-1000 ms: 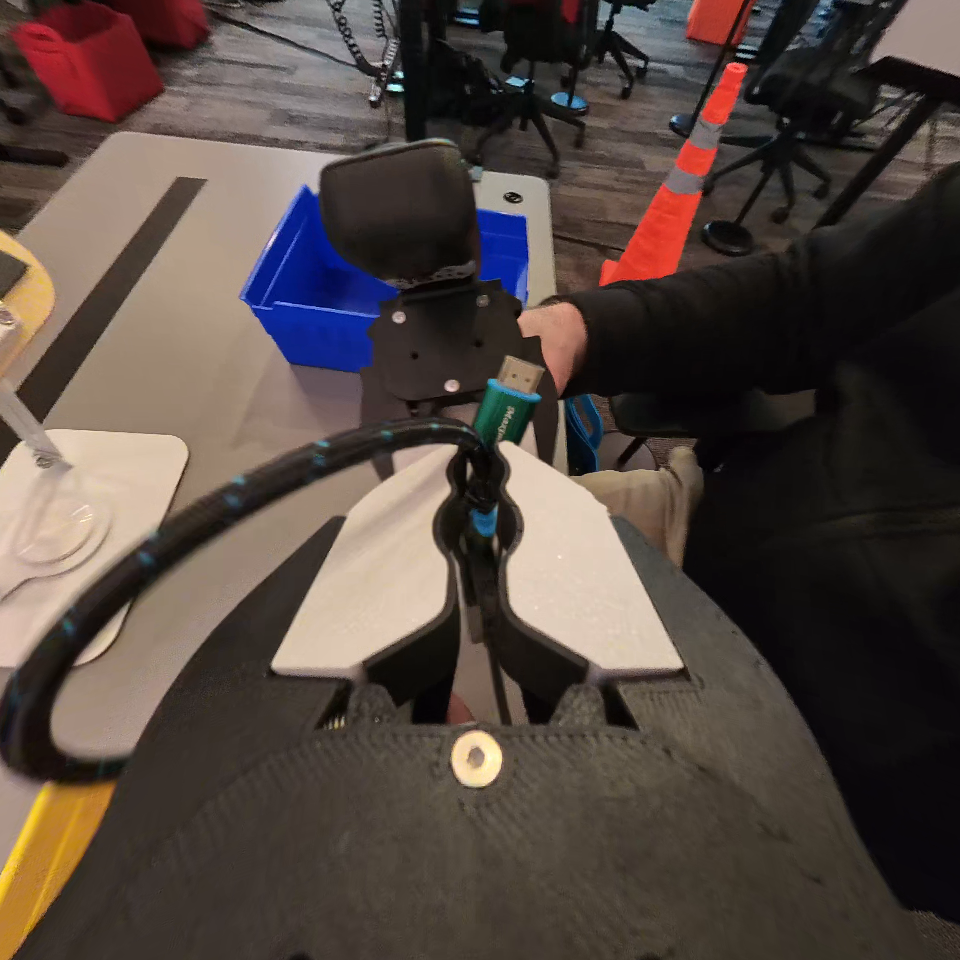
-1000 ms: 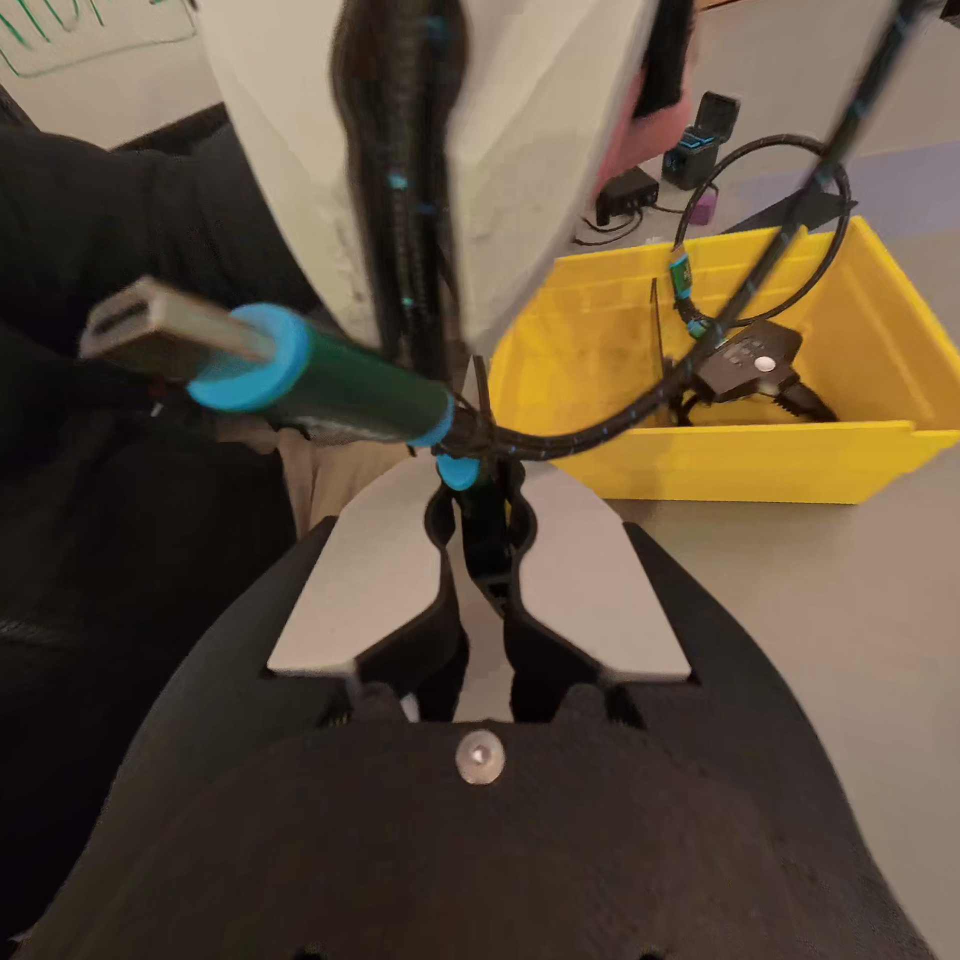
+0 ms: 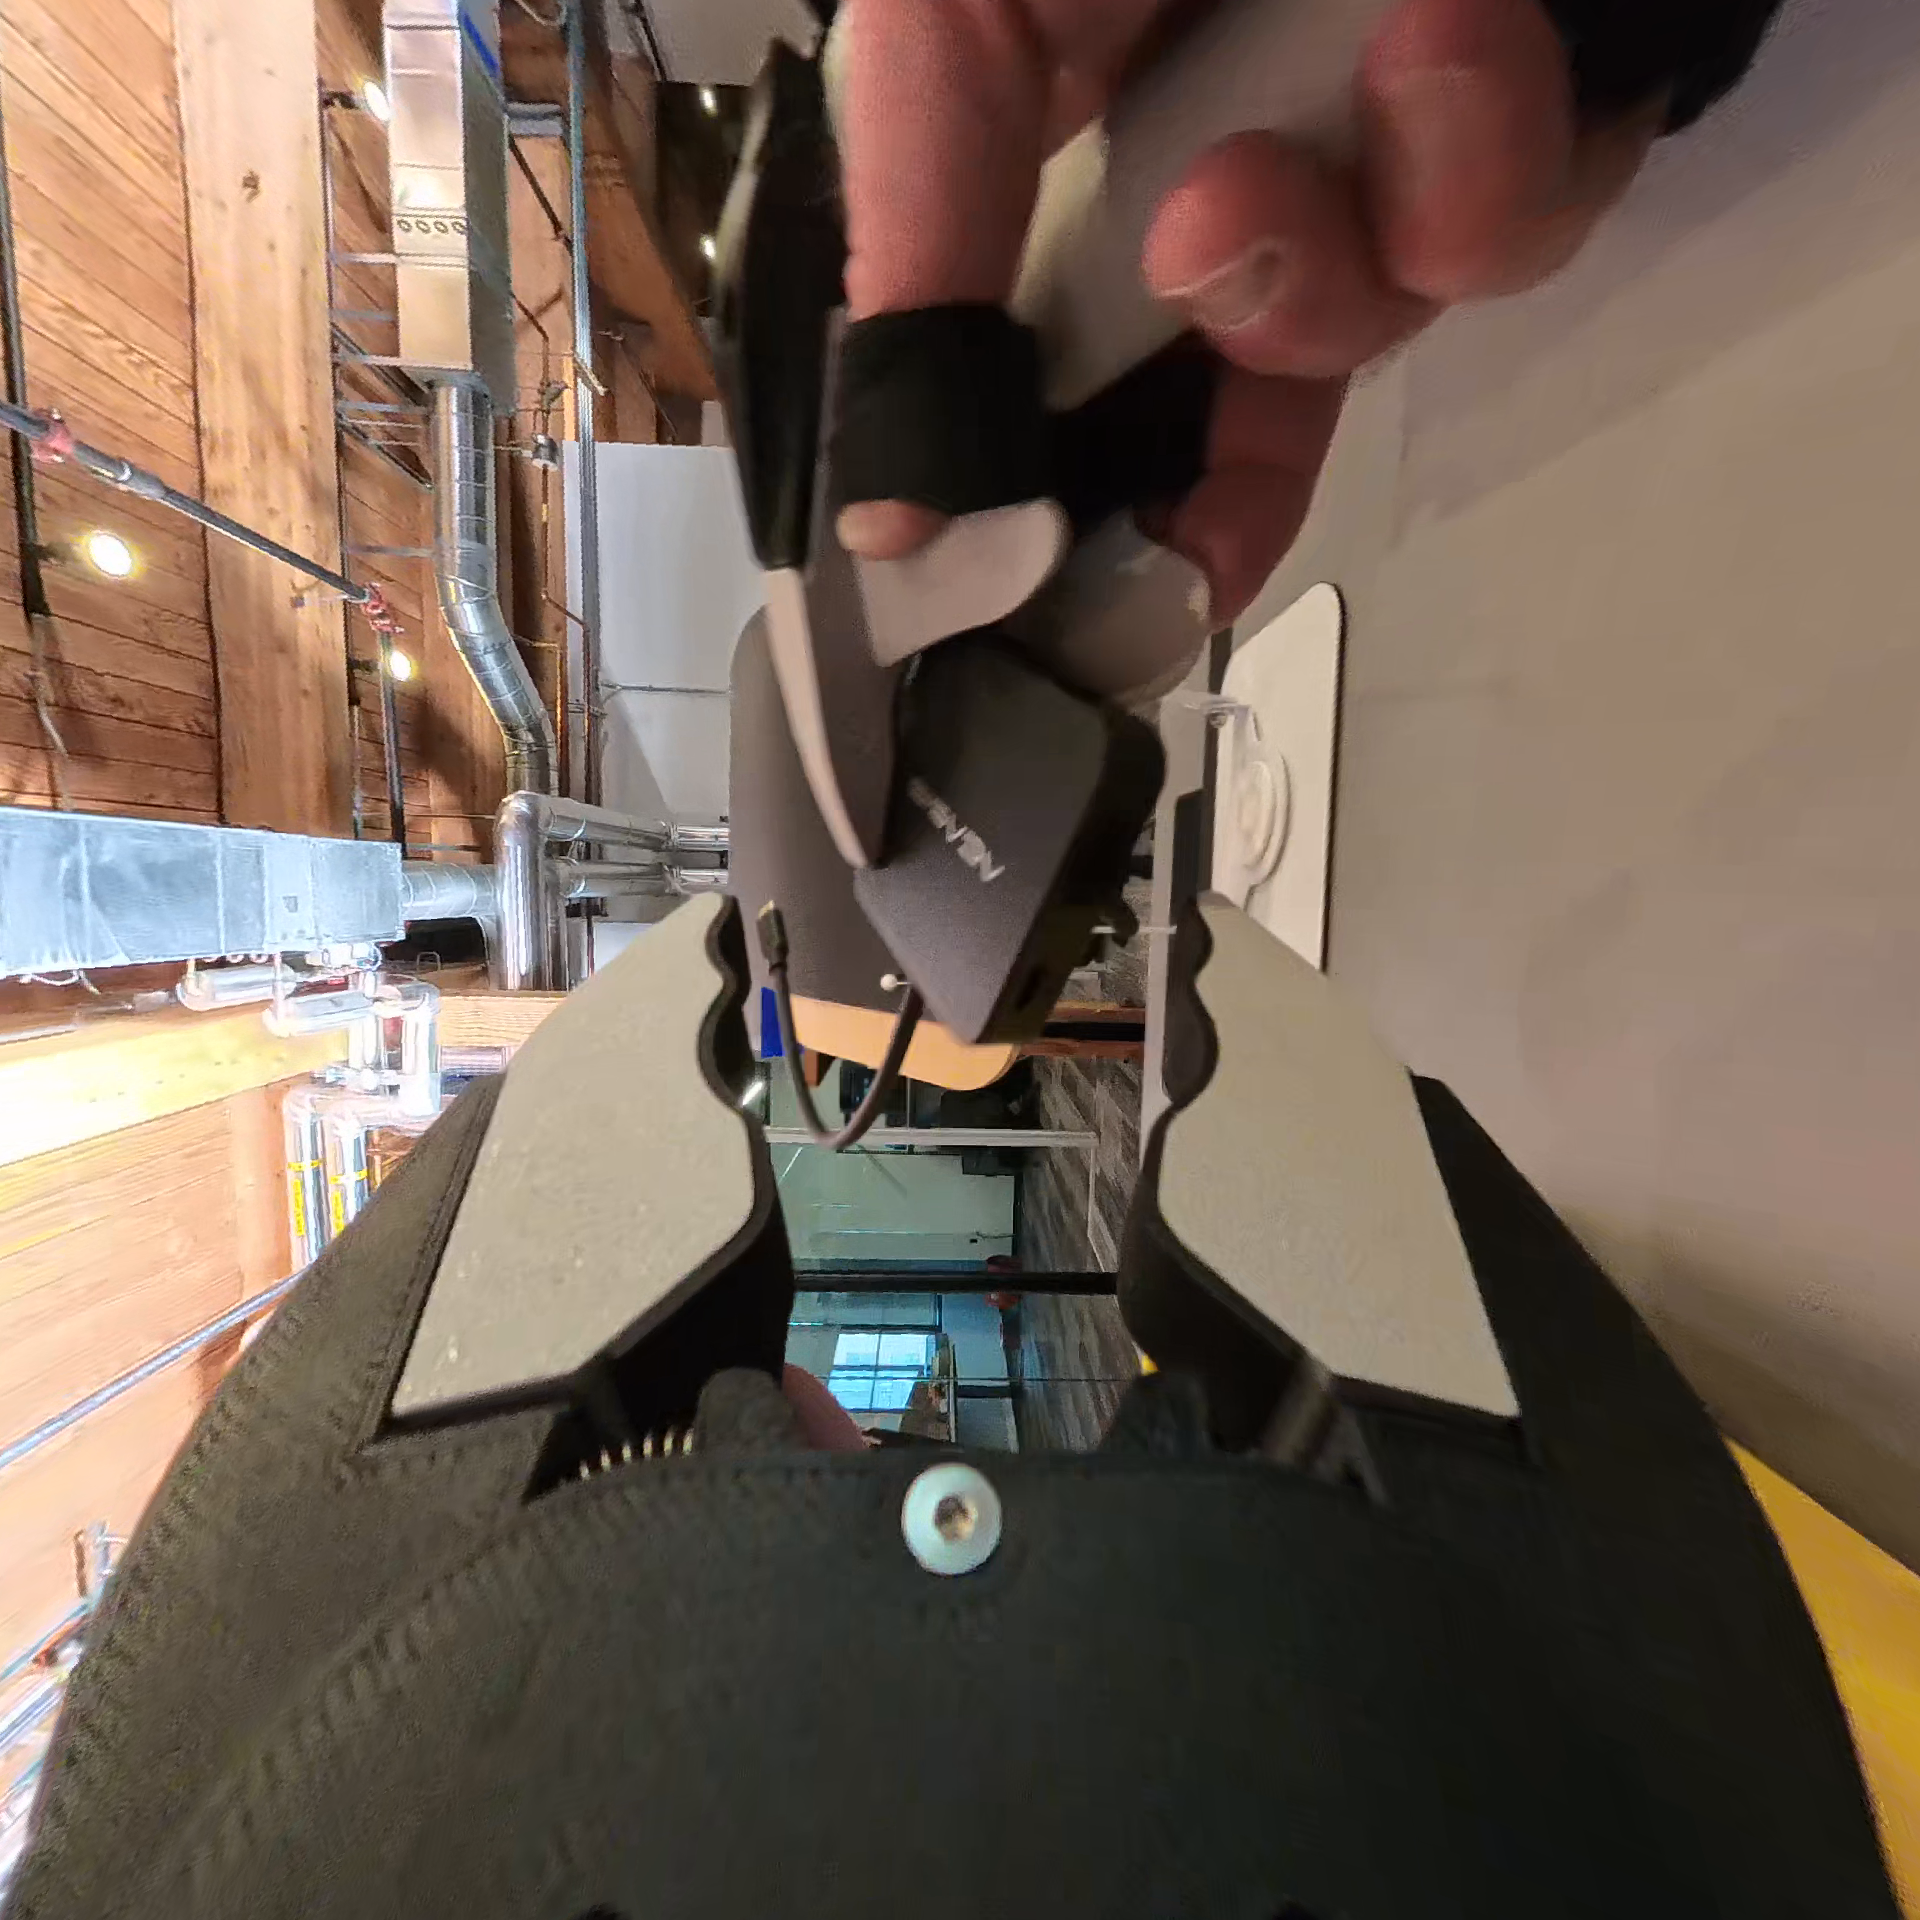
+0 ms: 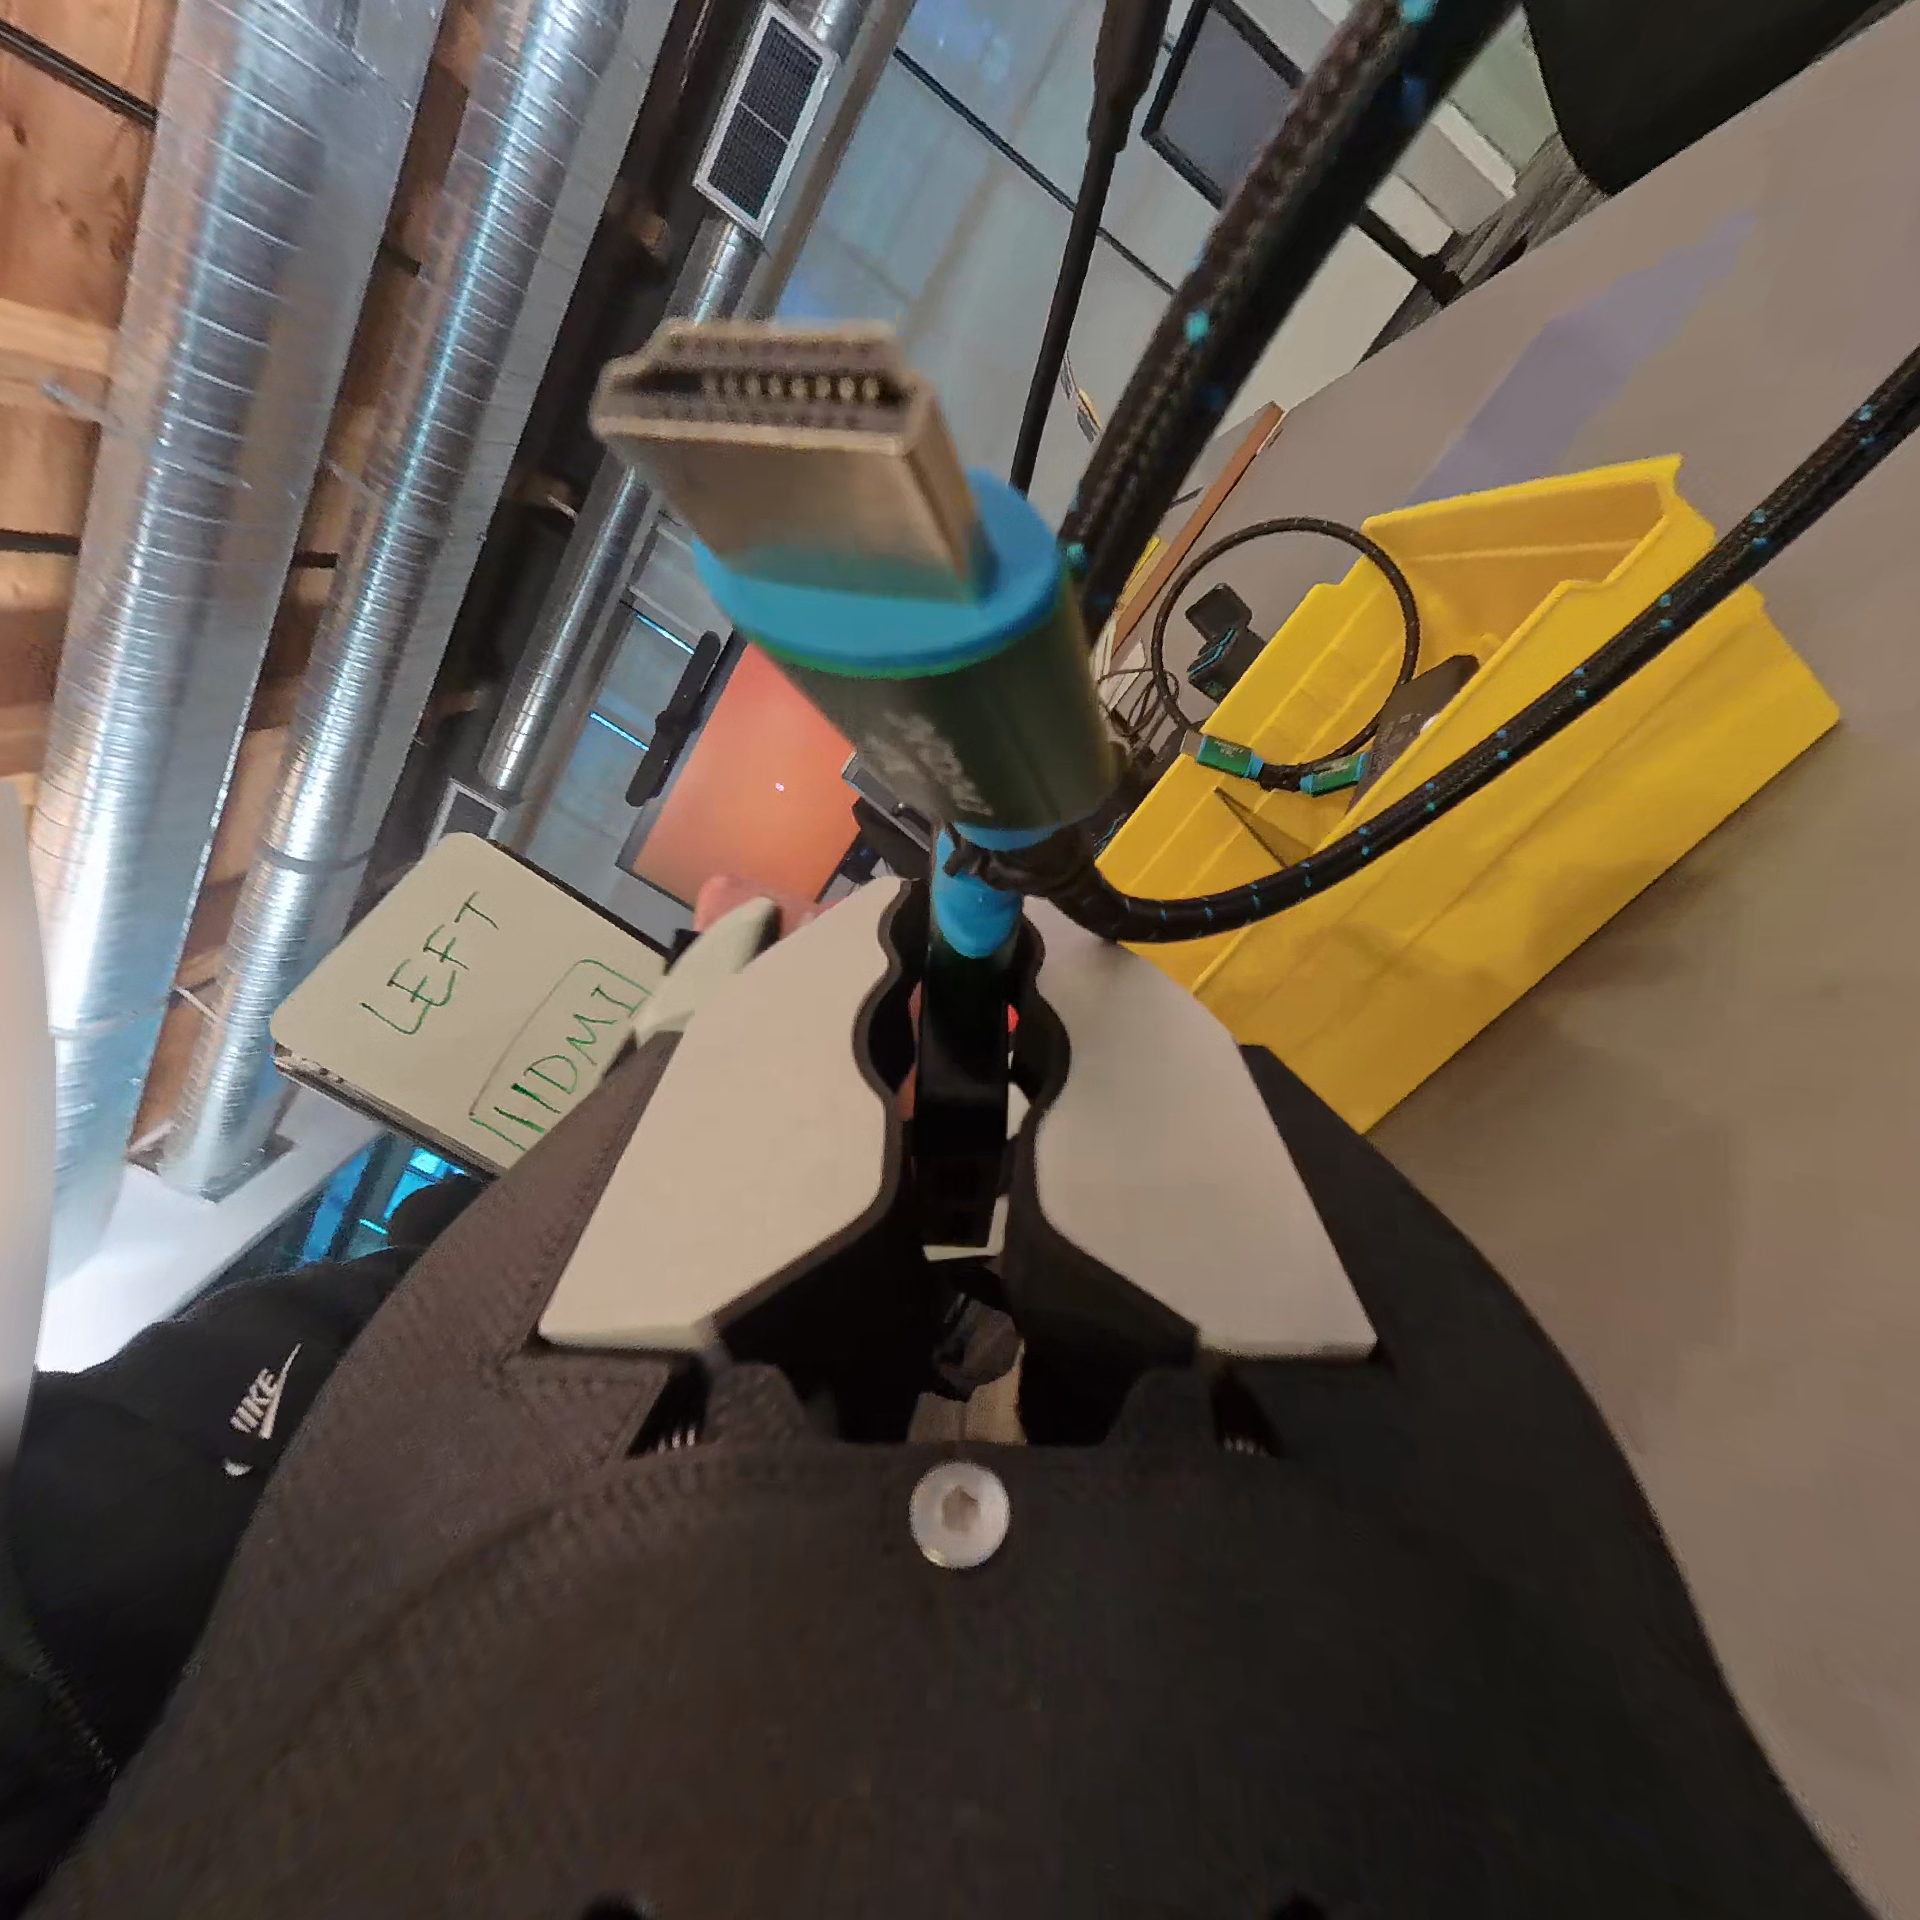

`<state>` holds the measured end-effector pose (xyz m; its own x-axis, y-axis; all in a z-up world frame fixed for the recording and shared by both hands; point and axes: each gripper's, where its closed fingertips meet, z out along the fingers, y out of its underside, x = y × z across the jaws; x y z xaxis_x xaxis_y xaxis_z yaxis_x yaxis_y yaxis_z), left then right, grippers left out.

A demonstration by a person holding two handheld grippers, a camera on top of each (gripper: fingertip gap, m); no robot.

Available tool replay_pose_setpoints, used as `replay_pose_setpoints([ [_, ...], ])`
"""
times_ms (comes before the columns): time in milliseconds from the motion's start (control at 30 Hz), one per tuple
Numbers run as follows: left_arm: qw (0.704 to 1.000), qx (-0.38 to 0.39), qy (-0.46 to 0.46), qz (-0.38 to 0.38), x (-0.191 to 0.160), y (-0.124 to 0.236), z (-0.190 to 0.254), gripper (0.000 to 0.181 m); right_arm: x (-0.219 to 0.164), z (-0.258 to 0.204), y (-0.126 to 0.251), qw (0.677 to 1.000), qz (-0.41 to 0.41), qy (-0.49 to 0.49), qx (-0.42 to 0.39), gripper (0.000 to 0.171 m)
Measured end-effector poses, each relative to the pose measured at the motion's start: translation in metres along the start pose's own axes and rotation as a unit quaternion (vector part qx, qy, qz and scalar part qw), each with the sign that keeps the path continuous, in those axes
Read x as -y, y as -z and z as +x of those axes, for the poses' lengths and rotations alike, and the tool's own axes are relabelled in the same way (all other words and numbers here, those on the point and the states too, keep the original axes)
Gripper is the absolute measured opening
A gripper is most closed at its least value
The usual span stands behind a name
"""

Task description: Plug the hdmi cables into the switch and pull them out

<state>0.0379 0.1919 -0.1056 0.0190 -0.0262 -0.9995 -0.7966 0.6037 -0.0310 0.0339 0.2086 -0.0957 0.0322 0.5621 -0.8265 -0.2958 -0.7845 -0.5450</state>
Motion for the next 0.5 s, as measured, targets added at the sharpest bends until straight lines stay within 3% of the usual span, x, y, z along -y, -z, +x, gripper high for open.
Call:
replay_pose_setpoints([
  [100, 0.999, 0.033, -0.014, -0.028, -0.009, -0.008, 0.005, 0.063, -0.009, -0.002, -0.007, 1.0, -0.008, -0.017, 0.006, 0.013],
  [267, 0.996, 0.09, -0.016, -0.016, -0.01, -0.002, -0.004, 0.022, -0.02, 0.003, -0.016, 0.999, -0.014, -0.05, 0.002, 0.019],
  [500, 0.995, 0.074, 0.058, -0.02, -0.031, 0.003, -0.014, 0.014, -0.006, -0.005, -0.002, 1.0, -0.014, -0.02, 0.016, 0.034],
])
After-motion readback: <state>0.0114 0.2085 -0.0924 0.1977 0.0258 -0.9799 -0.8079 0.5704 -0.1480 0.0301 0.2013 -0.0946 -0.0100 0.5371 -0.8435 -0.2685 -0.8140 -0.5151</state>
